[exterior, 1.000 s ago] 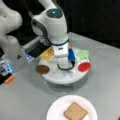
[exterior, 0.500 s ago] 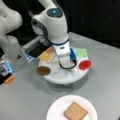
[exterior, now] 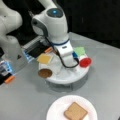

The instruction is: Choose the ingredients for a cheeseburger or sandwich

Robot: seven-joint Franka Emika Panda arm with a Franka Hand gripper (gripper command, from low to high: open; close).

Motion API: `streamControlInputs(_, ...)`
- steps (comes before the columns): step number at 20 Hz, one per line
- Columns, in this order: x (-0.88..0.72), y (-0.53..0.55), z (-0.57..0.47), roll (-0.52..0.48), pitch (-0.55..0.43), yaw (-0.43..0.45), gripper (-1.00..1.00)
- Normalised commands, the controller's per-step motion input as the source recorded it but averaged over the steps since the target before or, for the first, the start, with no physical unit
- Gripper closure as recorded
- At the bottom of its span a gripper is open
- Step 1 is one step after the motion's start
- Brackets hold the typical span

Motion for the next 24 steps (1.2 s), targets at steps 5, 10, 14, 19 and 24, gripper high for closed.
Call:
streamControlInputs(5, 0.17, 0.12, 0.11, 0.05, 0.176, 0.247, -1.0)
streamControlInputs(10, 0.18, 0.11, 0.08, 0.066, 0.158, 0.23, -1.0)
streamControlInputs(14, 0.06, 0.11, 0.08, 0.084, 0.125, 0.04, -1.0)
streamControlInputs(19, -0.07, 0.13, 0.16, 0.049, 0.13, -0.156, -1.0)
streamControlInputs(24, -0.04, 0.12, 0.16, 0.046, 0.117, -0.16, -1.0)
